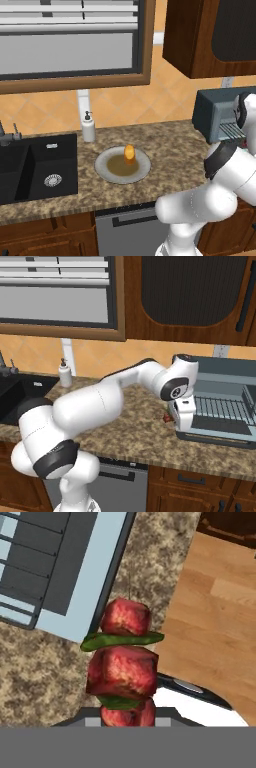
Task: Pick up the kebab skewer and baguette bread, and place them inside the toaster oven. Close the toaster oven door and start by setting the timer.
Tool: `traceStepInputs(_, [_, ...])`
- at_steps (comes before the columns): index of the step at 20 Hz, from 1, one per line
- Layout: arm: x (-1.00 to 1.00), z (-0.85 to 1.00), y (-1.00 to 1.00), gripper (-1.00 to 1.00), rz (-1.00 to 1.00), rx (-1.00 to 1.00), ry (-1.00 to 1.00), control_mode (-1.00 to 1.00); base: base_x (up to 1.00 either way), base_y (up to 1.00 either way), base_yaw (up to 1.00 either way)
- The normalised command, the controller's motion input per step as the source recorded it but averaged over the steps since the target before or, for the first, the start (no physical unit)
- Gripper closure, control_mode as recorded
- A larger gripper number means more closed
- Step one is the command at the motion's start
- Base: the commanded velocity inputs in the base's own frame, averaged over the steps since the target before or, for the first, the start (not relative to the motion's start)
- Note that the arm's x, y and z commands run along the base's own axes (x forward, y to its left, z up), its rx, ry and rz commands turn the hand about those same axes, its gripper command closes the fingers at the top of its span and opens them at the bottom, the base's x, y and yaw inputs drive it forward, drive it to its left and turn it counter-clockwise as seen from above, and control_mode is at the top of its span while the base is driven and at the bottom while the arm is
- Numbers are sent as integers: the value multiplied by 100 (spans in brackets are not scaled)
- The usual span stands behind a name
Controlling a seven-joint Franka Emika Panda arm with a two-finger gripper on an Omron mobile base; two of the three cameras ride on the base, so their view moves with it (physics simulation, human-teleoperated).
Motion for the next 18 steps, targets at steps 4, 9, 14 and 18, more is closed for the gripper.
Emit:
traceStepInputs(4, [0,17,-39,100,-11,0,0,-100,0,0,0])
traceStepInputs(9, [7,2,-21,100,-15,-1,-5,-100,0,0,0])
traceStepInputs(14, [1,1,-23,100,-20,0,-5,-100,0,0,0])
traceStepInputs(18, [2,12,-29,100,-14,0,-3,-100,0,0,0])
